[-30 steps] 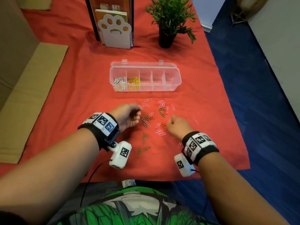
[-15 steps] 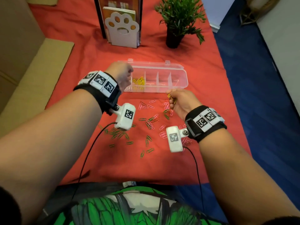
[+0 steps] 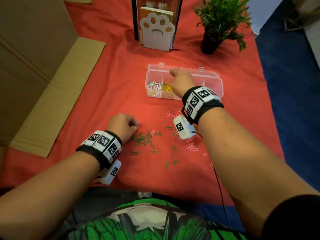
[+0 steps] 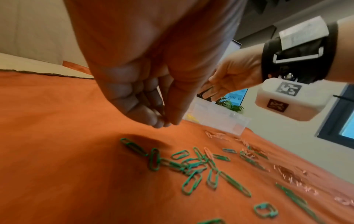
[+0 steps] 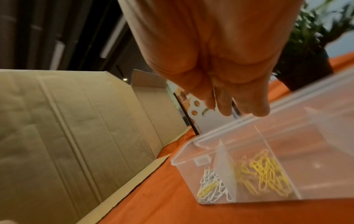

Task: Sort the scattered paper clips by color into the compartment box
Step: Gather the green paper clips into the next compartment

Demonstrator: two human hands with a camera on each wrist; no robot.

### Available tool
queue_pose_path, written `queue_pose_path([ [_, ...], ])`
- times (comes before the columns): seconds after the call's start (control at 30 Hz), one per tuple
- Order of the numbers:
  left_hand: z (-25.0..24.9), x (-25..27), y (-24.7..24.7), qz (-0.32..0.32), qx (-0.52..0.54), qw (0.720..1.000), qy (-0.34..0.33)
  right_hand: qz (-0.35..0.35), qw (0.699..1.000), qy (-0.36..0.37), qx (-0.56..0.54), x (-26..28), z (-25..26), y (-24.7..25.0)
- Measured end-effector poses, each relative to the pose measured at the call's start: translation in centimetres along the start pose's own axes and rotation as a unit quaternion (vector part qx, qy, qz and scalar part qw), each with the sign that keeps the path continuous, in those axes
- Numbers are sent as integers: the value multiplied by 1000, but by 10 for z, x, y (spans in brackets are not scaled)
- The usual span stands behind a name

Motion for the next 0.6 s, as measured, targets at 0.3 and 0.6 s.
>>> queue_pose_path([
  [0.3,11,26,-9,74,-74,994,-26,117,971,65,196,102,-52,-38],
  [0.6,17,37,-27,93,-196,975,-57,152,938,131,284,177,-94,-99],
])
Point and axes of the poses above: each hand's wrist, its own x-axis away from the middle knuckle, its own y-axis out of the back of the hand, z = x × y, the point moved 1 cm from there along -x, towards the middle knuckle, and after that the axes turned 5 degrees about x, right-handed, at the moved point
